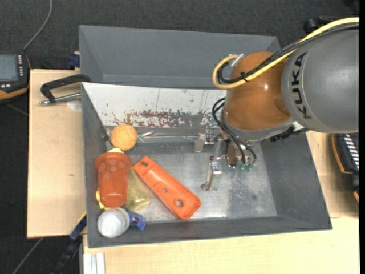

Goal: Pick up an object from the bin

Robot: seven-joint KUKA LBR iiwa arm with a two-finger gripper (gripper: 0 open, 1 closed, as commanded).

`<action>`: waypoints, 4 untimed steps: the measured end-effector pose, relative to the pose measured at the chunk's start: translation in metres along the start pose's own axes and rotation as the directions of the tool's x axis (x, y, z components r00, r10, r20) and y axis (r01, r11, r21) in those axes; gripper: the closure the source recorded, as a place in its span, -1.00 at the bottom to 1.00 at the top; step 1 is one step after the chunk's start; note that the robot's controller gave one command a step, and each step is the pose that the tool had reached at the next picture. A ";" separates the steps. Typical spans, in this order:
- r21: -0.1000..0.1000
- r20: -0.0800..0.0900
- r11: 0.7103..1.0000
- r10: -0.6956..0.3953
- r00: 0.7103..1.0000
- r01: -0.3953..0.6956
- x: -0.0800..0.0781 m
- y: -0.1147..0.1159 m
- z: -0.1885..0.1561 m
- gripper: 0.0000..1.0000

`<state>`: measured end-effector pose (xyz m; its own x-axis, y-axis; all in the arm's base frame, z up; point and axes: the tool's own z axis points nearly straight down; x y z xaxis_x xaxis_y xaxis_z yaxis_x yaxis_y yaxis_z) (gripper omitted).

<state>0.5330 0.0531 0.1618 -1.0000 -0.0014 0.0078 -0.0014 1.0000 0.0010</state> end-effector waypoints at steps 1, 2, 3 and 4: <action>-0.001 0.009 1.000 0.001 1.000 -0.001 -0.002 0.000 -0.005 -1.00; 0.001 0.012 0.999 -0.041 0.999 0.041 0.006 0.035 0.024 -1.00; -0.005 0.011 0.981 -0.194 0.981 0.194 0.011 0.054 0.072 -1.00; 0.004 0.010 0.973 -0.231 0.973 0.231 0.024 0.046 0.087 -1.00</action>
Offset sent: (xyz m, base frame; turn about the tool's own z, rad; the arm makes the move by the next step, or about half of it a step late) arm -0.0270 0.1092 -0.0846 -0.1322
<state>0.5078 0.0994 0.0753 -0.9727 -0.2321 -0.0022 -0.2321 0.9727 -0.0009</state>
